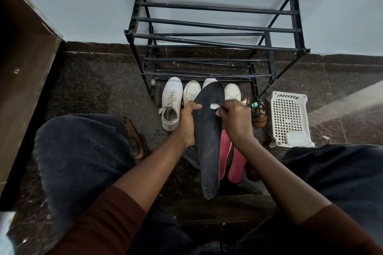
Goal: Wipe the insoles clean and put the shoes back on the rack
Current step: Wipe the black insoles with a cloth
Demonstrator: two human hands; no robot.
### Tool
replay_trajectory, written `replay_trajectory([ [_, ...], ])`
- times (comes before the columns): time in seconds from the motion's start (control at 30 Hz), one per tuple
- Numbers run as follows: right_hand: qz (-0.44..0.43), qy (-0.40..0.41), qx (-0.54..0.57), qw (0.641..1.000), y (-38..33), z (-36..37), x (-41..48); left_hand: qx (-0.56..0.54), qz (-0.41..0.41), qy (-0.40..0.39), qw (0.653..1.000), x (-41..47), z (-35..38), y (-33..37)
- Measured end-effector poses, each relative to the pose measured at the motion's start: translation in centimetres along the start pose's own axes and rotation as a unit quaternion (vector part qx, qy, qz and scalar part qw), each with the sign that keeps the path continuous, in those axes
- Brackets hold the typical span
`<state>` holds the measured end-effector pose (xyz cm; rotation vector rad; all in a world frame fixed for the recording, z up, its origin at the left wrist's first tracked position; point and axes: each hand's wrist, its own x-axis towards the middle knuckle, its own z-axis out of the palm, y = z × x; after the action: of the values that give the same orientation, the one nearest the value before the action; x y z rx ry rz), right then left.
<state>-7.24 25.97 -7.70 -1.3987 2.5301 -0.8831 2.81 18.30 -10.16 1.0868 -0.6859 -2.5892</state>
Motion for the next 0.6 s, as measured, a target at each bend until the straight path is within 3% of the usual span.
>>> replay_trajectory([
  [0.17, 0.025, 0.044, 0.021, 0.999, -0.3, 0.0, 2.6, -0.016, 0.041, -0.015, 0.999, 0.1, -0.4, 0.4],
  [0.4, -0.059, -0.108, 0.010, 0.992, 0.3, 1.4, -2.3, -0.021, 0.012, 0.002, 1.000, 0.3, -0.9, 0.0],
  [0.6, -0.025, -0.053, 0.013, 0.998, 0.6, 0.8, -1.3, -0.004, 0.002, 0.002, 1.000, 0.2, -0.3, -0.6],
])
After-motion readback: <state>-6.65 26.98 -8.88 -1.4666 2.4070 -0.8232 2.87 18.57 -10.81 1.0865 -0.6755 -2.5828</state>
